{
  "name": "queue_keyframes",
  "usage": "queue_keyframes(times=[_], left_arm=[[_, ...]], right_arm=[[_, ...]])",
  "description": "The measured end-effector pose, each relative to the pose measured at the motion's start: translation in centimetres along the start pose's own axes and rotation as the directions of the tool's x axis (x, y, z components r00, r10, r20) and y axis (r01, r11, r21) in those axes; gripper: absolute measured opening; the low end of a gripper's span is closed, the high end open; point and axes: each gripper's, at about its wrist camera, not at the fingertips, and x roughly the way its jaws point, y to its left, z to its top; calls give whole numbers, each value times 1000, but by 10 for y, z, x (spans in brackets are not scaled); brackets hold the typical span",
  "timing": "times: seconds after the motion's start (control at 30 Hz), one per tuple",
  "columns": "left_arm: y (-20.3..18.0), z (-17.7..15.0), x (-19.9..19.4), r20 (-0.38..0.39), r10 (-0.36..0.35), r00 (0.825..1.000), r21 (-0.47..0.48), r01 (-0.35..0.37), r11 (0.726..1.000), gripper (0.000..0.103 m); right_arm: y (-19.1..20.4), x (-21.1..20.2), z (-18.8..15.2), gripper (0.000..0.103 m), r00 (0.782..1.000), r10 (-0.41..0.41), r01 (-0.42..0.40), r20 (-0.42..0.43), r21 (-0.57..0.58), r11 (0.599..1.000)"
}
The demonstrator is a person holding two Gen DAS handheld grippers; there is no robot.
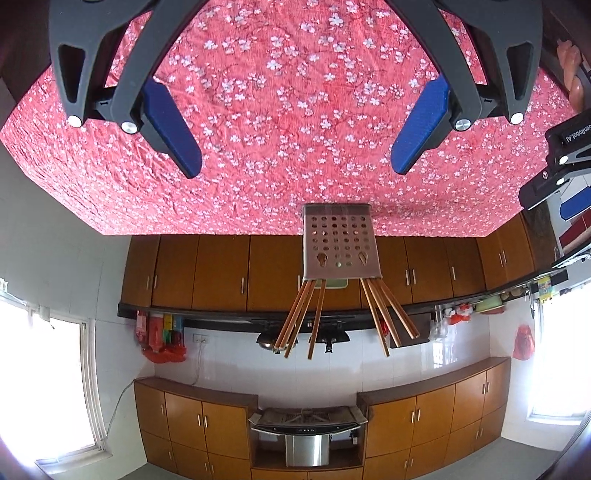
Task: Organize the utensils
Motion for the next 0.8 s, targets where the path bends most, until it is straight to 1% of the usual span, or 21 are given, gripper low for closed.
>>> queue_keyframes(times=[0.37, 0.8], left_arm=[[4, -5, 5, -29, -8, 1000, -28, 8, 1000, 99], [3, -7, 8, -31, -13, 999, -26, 12, 1000, 99]], right_arm=[[-1, 1, -1, 101, 1000, 5, -5, -18, 5, 1000], [-2, 2, -1, 101, 1000, 8, -8, -19, 12, 1000]])
